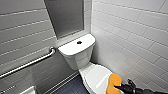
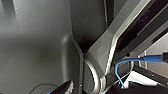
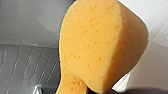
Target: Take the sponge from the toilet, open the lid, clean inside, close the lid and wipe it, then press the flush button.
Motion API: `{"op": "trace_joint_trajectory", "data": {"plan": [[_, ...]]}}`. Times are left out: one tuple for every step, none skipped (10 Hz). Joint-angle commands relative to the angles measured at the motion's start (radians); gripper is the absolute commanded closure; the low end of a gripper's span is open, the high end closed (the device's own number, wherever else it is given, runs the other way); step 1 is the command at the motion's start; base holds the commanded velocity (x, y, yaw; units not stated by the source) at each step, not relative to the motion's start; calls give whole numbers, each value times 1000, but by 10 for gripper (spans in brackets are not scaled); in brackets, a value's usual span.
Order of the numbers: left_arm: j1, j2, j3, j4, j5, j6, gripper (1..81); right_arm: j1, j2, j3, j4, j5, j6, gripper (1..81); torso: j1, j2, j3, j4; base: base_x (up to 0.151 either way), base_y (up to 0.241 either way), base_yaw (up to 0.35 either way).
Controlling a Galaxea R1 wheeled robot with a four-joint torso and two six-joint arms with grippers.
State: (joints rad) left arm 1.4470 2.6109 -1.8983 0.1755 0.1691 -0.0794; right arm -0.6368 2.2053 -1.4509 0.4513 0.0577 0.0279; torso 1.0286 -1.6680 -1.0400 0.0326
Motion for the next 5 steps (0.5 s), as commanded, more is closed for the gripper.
{"op": "trace_joint_trajectory", "data": {"plan": [[5, -7, 10, -11, 84, 6, 10, 206, 76, -169, 159, -87, 7, 811, 0, 0, 0, 0, 0, 0, 0], [5, -7, 10, -13, 84, 6, 10, 235, 117, -224, 193, -88, 7, 811, 0, 0, 0, 0, 0, 0, 0], [5, -7, 10, -13, 84, 6, 10, 258, 165, -290, 230, -90, 7, 811, 0, 0, 0, 0, 0, 0, 0], [5, -7, 10, -14, 84, 6, 10, 277, 217, -357, 273, -100, 9, 811, 0, 0, 0, 0, 0, 0, 0], [5, -7, 10, -16, 84, 6, 10, 295, 280, -446, 302, -130, 9, 811, 0, 0, 0, 0, 0, 0, 0]]}}
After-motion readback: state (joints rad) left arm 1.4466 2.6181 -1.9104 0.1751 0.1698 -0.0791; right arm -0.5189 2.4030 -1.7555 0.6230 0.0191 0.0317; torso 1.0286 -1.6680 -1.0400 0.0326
